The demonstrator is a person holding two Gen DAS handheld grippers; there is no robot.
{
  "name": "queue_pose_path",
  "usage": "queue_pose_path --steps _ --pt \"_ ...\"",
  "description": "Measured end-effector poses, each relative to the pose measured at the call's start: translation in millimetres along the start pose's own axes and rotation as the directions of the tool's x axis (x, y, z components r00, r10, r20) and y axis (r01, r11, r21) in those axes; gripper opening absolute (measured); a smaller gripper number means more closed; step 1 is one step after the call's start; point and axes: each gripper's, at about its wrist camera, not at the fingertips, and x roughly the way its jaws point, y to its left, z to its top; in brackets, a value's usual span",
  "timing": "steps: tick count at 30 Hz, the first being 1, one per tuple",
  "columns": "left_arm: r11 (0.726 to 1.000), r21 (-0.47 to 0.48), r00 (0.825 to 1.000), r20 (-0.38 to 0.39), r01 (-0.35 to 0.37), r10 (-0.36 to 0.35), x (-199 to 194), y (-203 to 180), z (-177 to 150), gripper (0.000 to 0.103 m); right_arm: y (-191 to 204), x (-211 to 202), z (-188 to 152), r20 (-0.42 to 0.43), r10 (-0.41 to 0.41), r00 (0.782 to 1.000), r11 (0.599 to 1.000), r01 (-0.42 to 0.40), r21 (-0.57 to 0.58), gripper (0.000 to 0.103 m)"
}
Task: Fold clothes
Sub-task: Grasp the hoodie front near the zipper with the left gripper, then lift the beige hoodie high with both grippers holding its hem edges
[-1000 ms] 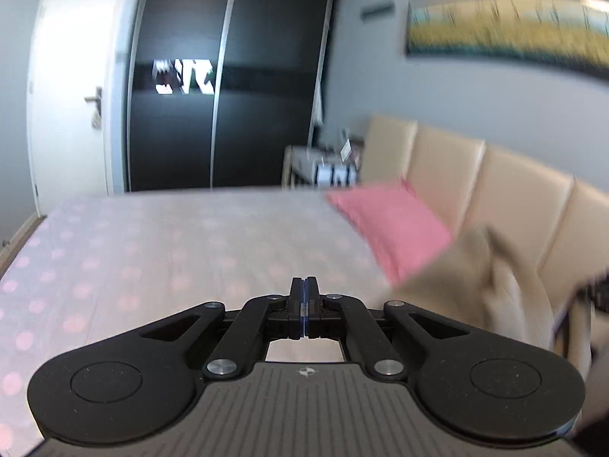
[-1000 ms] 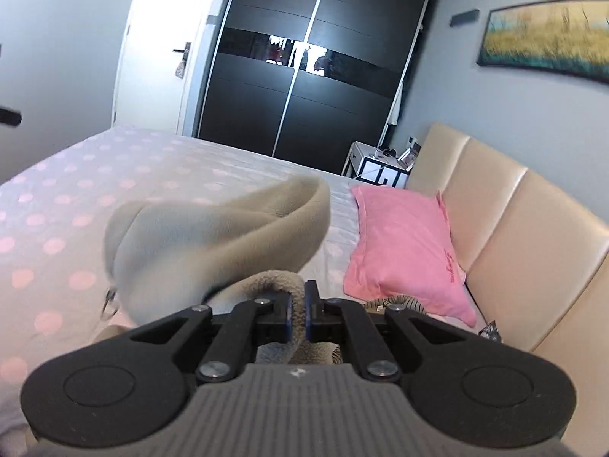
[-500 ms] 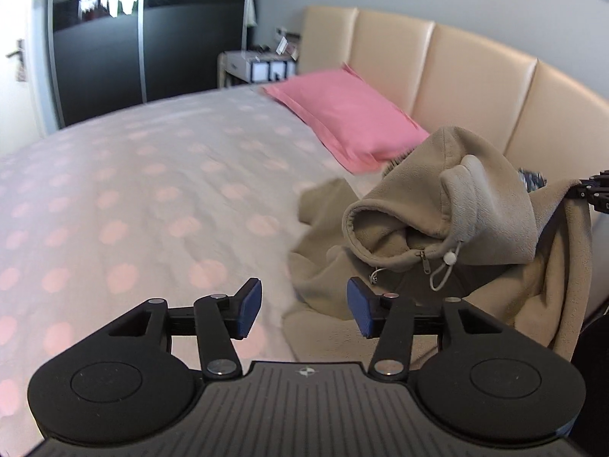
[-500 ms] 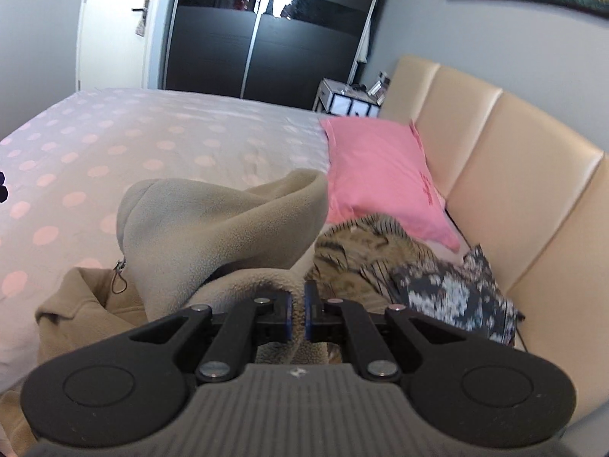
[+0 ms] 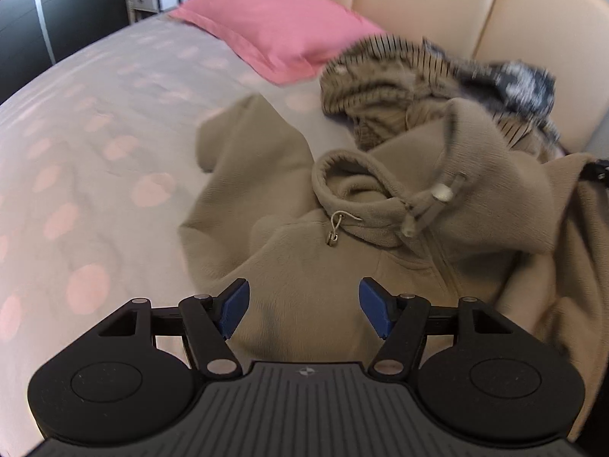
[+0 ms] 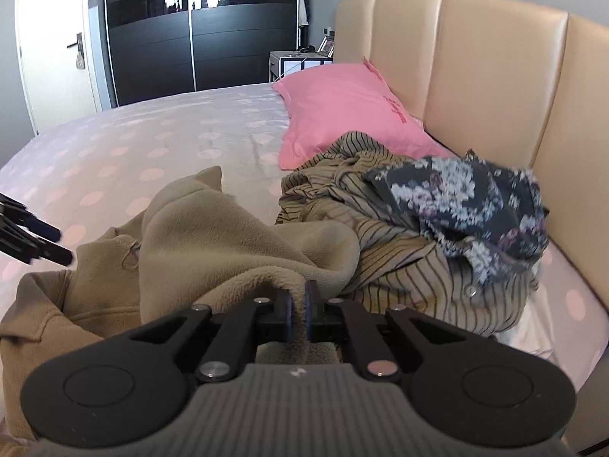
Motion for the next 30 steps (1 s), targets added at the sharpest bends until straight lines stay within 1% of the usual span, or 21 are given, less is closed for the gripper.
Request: queue_pose_path --steps 2,5,8,10,12,13,14,15,16,17,18,20,22,26,30 --pt "1.000 0.009 1.000 -0.018 -0.022 0.022 20 0 9 0.062 -6 6 -1 -0.007 0.021 1.000 0.999 -0.021 0.033 0.008" --pt "1.000 0.002 0.998 -0.052 -0.019 0.019 42 5 20 0.063 -17 15 -2 -0.010 0.048 0.999 0.996 -0.047 0.074 0.008" --pt "1.000 -0.018 0.995 -0.100 -0.023 0.021 63 10 24 0.066 -19 25 -3 -0.033 0.056 0.998 0.996 -0.053 0.068 0.008" --pt "0.999 -0.040 0.991 -0.136 -0.017 0.012 78 11 23 0.066 -20 28 -4 -0.048 0.058 0.997 0.996 -0.054 0.076 0.008" --pt "0.998 -0.056 0.986 -0.167 -0.035 0.025 92 9 21 0.064 -22 30 -4 -0.052 0.062 0.997 0.995 -0.058 0.085 0.008" --pt "0.997 -0.066 0.984 -0.174 -0.044 0.032 97 9 20 0.049 -24 30 -5 -0.055 0.063 0.996 0.994 -0.058 0.090 0.008" --pt "0.996 -0.075 0.983 -0.181 -0.053 0.038 101 8 20 0.029 -25 31 -5 -0.058 0.064 0.996 0.994 -0.059 0.094 0.008" --pt "0.995 -0.090 0.983 -0.179 -0.052 0.035 100 9 20 0.023 -26 32 -5 -0.060 0.063 0.996 0.994 -0.057 0.096 0.008" --pt "0.994 -0.094 0.986 -0.162 -0.056 0.040 97 8 20 0.016 -27 32 -6 -0.063 0.061 0.996 0.994 -0.055 0.098 0.008" --pt "0.994 -0.094 0.988 -0.146 -0.055 0.041 90 7 21 0.013 -28 32 -6 -0.065 0.059 0.996 0.994 -0.053 0.100 0.008" --pt "0.994 -0.094 0.991 -0.129 -0.055 0.042 83 6 21 0.012 -28 32 -6 -0.063 0.057 0.996 0.994 -0.050 0.099 0.008" --pt "0.993 -0.104 0.997 -0.071 -0.047 0.040 62 5 21 0.010 -26 31 -6 -0.057 0.046 0.997 0.995 -0.040 0.091 0.008" --pt "0.992 -0.112 0.999 -0.017 -0.050 0.048 37 4 21 0.010 -23 28 -5 -0.048 0.025 0.999 0.997 -0.021 0.076 0.008" --pt "0.985 -0.153 0.992 0.081 -0.085 0.098 -30 13 9 0.010 -13 14 -3 0.000 -0.004 1.000 0.999 0.004 0.039 0.008" --pt "0.972 -0.210 0.976 0.164 -0.108 0.143 -107 29 -11 0.009 6 -13 13 0.090 0.012 0.996 1.000 -0.013 0.009 0.007"
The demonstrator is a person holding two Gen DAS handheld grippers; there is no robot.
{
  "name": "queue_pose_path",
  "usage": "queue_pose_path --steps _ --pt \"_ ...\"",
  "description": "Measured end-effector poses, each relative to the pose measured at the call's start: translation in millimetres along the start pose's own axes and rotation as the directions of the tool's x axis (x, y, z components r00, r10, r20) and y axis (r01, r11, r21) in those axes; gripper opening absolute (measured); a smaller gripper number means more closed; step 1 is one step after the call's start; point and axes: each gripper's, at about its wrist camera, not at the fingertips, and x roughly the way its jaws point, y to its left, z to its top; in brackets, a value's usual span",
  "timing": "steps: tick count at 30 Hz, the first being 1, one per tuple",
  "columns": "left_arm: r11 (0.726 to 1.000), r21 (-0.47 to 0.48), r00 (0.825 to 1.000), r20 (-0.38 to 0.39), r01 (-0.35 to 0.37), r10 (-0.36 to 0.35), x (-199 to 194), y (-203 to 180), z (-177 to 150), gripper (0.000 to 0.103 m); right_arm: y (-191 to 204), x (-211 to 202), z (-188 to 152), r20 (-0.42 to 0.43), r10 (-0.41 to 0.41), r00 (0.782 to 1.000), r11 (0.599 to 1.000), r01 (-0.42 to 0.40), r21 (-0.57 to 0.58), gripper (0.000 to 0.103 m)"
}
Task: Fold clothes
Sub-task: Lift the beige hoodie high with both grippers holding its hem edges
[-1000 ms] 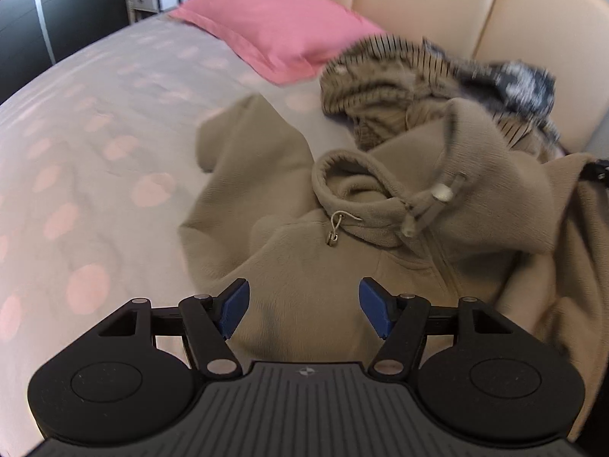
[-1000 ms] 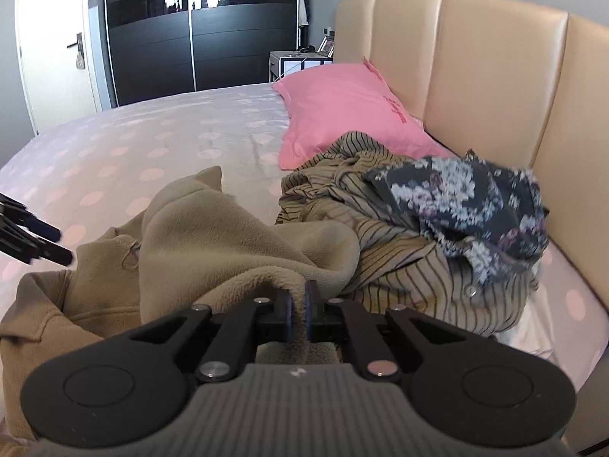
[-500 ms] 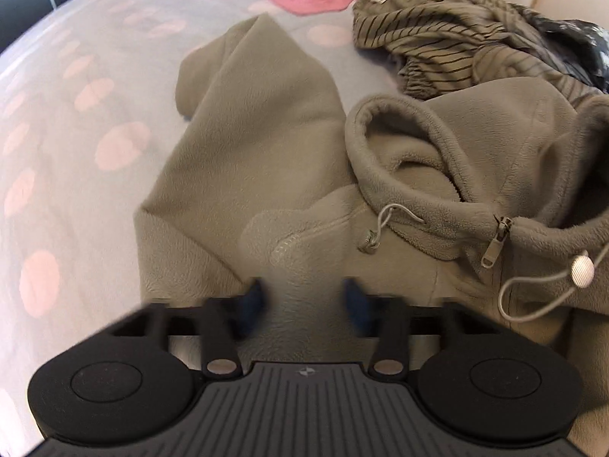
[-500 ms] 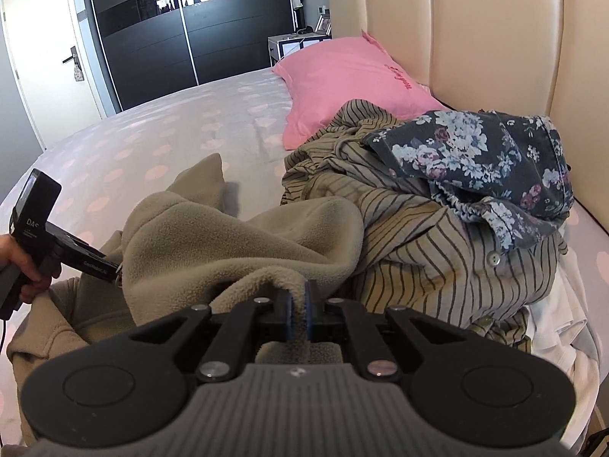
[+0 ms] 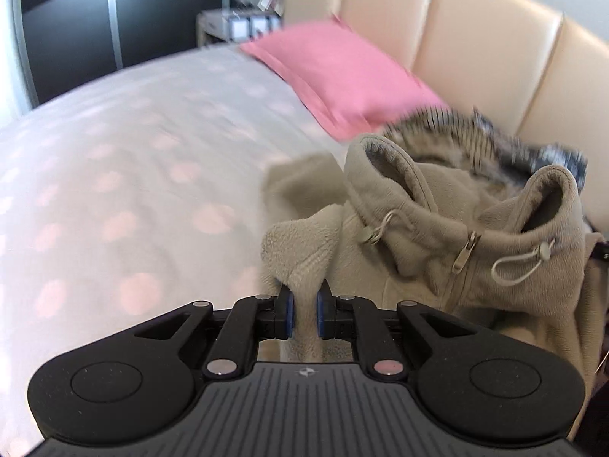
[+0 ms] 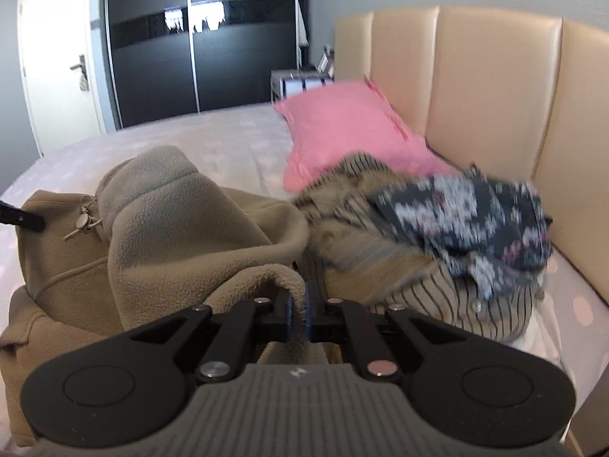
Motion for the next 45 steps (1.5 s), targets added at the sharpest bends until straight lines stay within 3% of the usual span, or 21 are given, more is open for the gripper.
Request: queue_pose_path --steps 4,7,10,14,19,21,23,25,27,32,35,38,40,42,43,45 --pt "0.999 -0.032 0.988 0.148 -0.041 0.046 -84 12 -4 0.009 34 -39 41 0.138 0.036 0.990 0.998 -0.028 -0.060 0.007" --pt "0.995 -0.067 0.958 0.273 -0.070 0.086 -152 19 -5 0.009 55 -72 73 0.250 0.042 0.967 0.994 -0.015 -0.107 0.007" --pt "0.990 -0.106 0.919 0.371 -0.096 0.129 -219 29 -10 0.009 74 -108 104 0.361 0.043 0.931 0.990 0.010 -0.143 0.007" --pt "0.983 -0.124 0.847 0.501 -0.133 0.178 -302 28 -23 0.009 90 -158 137 0.485 0.053 0.873 0.990 0.019 -0.142 0.007" --pt "0.971 -0.175 0.715 0.657 -0.162 0.238 -392 28 -44 0.009 114 -206 147 0.563 0.124 0.817 0.984 -0.026 -0.179 0.007" --pt "0.966 -0.188 0.676 0.691 -0.175 0.257 -419 24 -54 0.009 123 -224 146 0.601 0.143 0.786 0.981 -0.033 -0.191 0.007" --pt "0.967 -0.170 0.659 0.708 -0.192 0.255 -431 12 -64 0.009 128 -249 141 0.666 0.134 0.734 0.983 -0.011 -0.185 0.007" --pt "0.967 -0.149 0.624 0.740 -0.209 0.249 -443 -2 -77 0.009 127 -273 136 0.726 0.135 0.674 0.983 0.001 -0.184 0.007" --pt "0.967 -0.135 0.582 0.777 -0.216 0.239 -457 -15 -91 0.009 123 -292 135 0.748 0.151 0.646 0.983 -0.019 -0.182 0.007" --pt "0.968 -0.106 0.518 0.828 -0.228 0.213 -486 -39 -113 0.009 118 -333 126 0.792 0.165 0.588 0.984 -0.044 -0.173 0.007" --pt "0.967 -0.094 0.484 0.851 -0.239 0.202 -496 -49 -123 0.009 116 -349 118 0.800 0.181 0.572 0.983 -0.072 -0.171 0.007" --pt "0.961 -0.080 0.472 0.858 -0.264 0.202 -500 -53 -125 0.009 120 -350 116 0.795 0.196 0.573 0.979 -0.075 -0.188 0.007" --pt "0.961 -0.085 0.484 0.850 -0.263 0.208 -497 -47 -119 0.009 125 -338 118 0.782 0.204 0.589 0.977 -0.076 -0.198 0.007" --pt "0.958 -0.096 0.513 0.828 -0.269 0.227 -486 -37 -116 0.009 130 -320 121 0.760 0.212 0.615 0.975 -0.081 -0.207 0.007" --pt "0.957 -0.102 0.528 0.815 -0.272 0.237 -480 -31 -114 0.009 135 -305 124 0.738 0.220 0.638 0.973 -0.086 -0.215 0.007" --pt "0.952 -0.128 0.580 0.768 -0.278 0.273 -457 -8 -108 0.009 145 -272 128 0.688 0.236 0.686 0.967 -0.095 -0.237 0.007"
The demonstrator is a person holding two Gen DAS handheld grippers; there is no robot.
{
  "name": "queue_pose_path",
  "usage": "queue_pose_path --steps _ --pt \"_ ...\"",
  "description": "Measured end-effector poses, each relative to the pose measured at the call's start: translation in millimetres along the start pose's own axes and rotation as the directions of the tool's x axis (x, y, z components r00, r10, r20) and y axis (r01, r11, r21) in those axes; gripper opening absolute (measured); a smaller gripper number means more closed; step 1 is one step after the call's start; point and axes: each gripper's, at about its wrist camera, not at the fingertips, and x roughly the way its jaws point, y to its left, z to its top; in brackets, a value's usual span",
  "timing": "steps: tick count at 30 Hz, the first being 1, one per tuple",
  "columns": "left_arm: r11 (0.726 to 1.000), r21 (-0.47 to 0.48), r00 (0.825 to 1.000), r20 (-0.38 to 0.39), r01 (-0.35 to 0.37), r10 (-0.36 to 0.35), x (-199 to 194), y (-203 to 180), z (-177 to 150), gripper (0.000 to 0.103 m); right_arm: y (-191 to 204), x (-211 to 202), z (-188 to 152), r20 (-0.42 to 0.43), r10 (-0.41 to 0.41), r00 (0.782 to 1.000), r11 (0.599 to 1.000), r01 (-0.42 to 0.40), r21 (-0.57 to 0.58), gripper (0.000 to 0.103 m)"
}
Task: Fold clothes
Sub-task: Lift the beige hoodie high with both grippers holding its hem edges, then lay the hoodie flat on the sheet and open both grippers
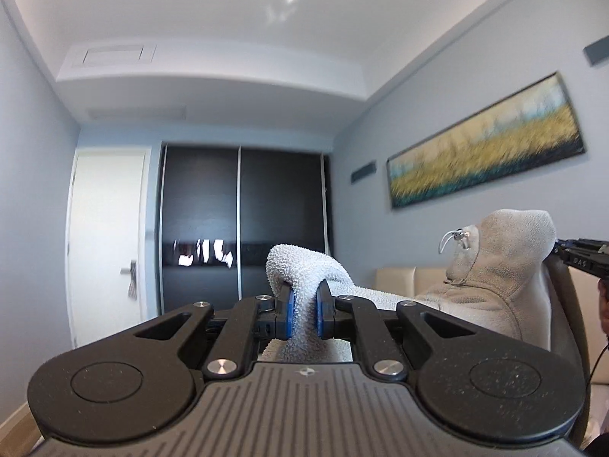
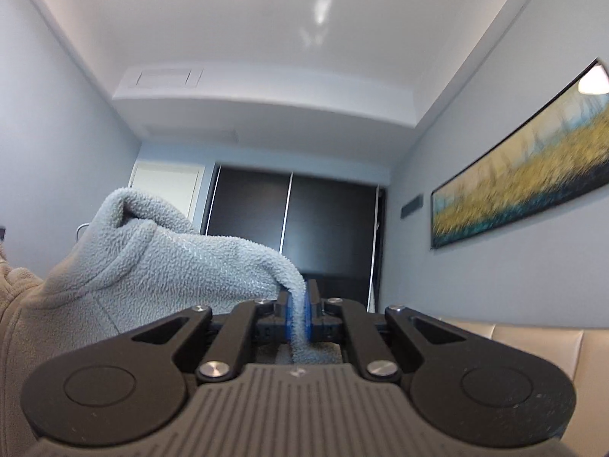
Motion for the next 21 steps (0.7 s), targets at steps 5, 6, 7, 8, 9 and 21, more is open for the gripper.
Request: queue_pose_path --steps 5,6,7,8,9,21 --pt "0.996 -0.005 0.974 -0.211 -0.085 0.082 76 39 -61 0.009 23 79 -66 -0.205 0.059 0.977 0.997 -0.067 -0.032 0.007" --pt "0.995 0.007 0.967 -0.237 -0.096 0.095 94 43 -73 0.009 28 95 -80 -0.241 0.068 0.968 0.996 -0.080 -0.040 0.007" --pt "0.994 0.017 0.959 -0.262 -0.108 0.109 112 46 -84 0.009 34 110 -91 -0.261 0.064 0.963 0.994 -0.085 -0.068 0.007" --pt "0.992 0.014 0.950 -0.289 -0.123 0.122 131 50 -94 0.009 41 125 -103 -0.281 0.061 0.958 0.991 -0.091 -0.096 0.007" --pt "0.990 0.008 0.938 -0.320 -0.140 0.136 148 56 -103 0.009 46 142 -115 -0.308 0.060 0.950 0.988 -0.100 -0.118 0.007" --pt "0.979 0.012 0.810 -0.559 -0.202 0.174 317 107 -236 0.009 92 315 -268 -0.567 0.041 0.823 0.971 -0.167 -0.173 0.007"
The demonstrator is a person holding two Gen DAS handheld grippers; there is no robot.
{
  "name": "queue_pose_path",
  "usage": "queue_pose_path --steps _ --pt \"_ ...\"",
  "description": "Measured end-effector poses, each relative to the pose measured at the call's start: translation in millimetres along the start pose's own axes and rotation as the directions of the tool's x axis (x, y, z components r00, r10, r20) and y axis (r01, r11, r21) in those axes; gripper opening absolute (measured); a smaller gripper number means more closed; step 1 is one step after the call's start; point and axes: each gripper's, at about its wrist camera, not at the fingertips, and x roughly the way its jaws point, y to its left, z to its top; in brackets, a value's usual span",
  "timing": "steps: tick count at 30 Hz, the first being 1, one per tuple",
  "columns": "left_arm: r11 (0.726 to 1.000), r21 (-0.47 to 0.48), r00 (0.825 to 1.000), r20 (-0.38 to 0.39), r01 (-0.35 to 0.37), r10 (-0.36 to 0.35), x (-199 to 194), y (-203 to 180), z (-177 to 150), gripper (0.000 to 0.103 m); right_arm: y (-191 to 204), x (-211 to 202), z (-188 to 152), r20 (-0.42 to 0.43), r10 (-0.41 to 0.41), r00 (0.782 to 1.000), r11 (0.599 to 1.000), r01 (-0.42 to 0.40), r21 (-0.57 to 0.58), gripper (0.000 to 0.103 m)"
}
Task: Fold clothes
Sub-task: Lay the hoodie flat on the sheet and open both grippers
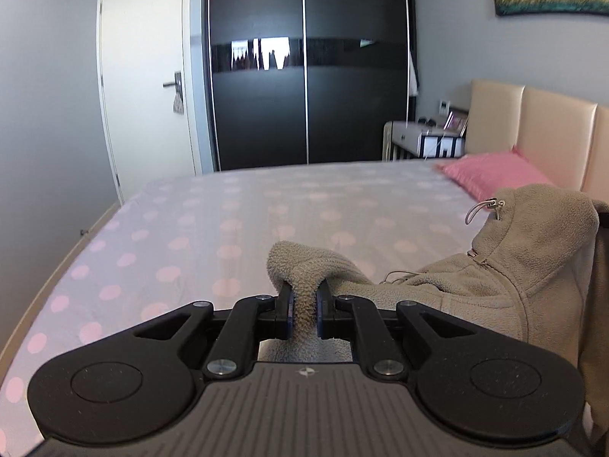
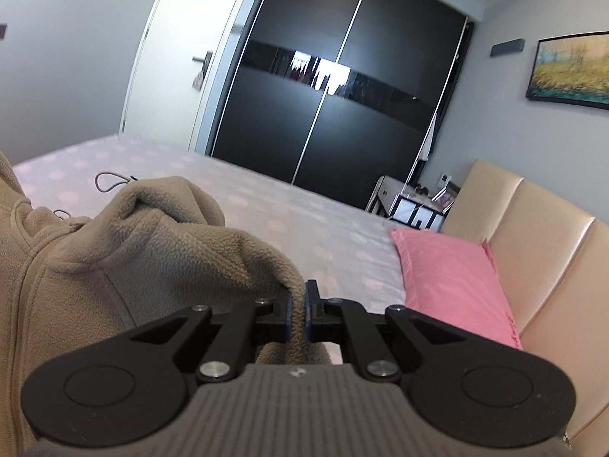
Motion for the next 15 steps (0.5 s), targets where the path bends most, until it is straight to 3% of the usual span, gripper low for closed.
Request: queue_pose_path --steps 6,8,9,11,15 --pt "0.999 -0.043 0.990 -0.141 -0.013 0.007 77 22 -42 0.011 28 89 -13 -0.108 0.030 0.994 0.998 -0.035 -0.046 0.010" --pt "0.998 -0.057 0.980 -0.198 -0.009 -0.003 94 25 -54 0.015 36 108 -19 -0.148 0.035 0.988 0.996 -0.047 -0.080 0.021" --pt "0.998 -0.061 0.975 -0.224 -0.010 -0.003 101 26 -61 0.016 40 115 -23 -0.163 0.027 0.986 0.994 -0.044 -0.100 0.032" --pt "0.999 -0.051 0.966 -0.257 -0.004 -0.010 105 27 -72 0.025 40 116 -30 -0.161 0.020 0.987 0.991 -0.040 -0.125 0.040" --pt "1.000 -0.018 0.964 -0.265 0.010 -0.014 88 28 -86 0.041 21 107 -42 -0.206 0.028 0.978 0.991 -0.054 -0.121 0.041"
